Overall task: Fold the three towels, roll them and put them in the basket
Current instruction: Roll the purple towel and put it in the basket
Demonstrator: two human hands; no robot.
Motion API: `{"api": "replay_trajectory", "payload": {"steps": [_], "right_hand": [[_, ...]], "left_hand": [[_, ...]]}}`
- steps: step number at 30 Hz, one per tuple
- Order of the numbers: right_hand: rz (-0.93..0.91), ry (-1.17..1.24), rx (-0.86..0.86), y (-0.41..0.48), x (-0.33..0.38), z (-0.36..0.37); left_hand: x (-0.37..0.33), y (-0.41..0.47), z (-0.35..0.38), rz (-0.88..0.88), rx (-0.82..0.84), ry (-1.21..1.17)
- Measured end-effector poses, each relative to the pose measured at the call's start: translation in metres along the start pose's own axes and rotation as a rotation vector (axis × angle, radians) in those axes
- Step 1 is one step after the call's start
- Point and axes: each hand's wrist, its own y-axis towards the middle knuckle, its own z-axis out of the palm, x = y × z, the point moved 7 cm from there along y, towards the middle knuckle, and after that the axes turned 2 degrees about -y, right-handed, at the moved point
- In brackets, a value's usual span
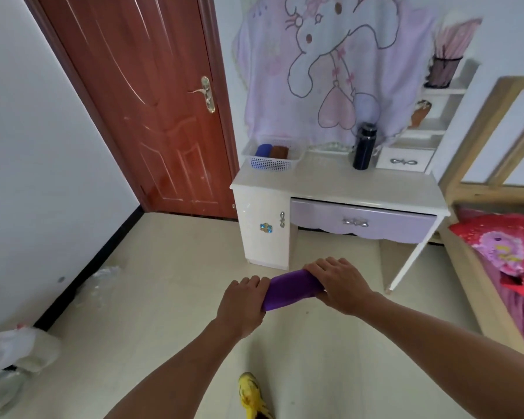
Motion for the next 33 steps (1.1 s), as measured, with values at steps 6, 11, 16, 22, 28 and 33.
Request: {"api": "replay_trajectory", "payload": {"steps": [6, 11, 16, 22, 28, 33], "right_hand": [[0.066, 0.032, -0.018, 0.134, -0.059, 0.011], [0.144, 0.086, -0.08, 0.231, -0.102, -0.004], [0.184, 0.131, -0.092, 0.302, -0.147, -0.003], [0.226, 0.243, -0.049, 0.387, -0.208, 0.024], [0.412, 0.621, 0.046, 0.491, -0.295, 0.048], [0.573, 1.009, 0.016, 0.572, -0.367, 0.061]], "left_hand": [[0.075, 0.141, -0.006, 0.077, -0.033, 0.001], [0.129, 0.244, -0.031, 0.152, -0.061, -0.006], [0.163, 0.334, -0.038, 0.183, -0.051, -0.03], [0.193, 0.429, -0.017, 0.164, -0.012, -0.145], [0.23, 0.539, 0.005, -0.049, 0.148, -0.498], [0.245, 0.619, 0.019, -0.259, 0.214, -0.931]]}}
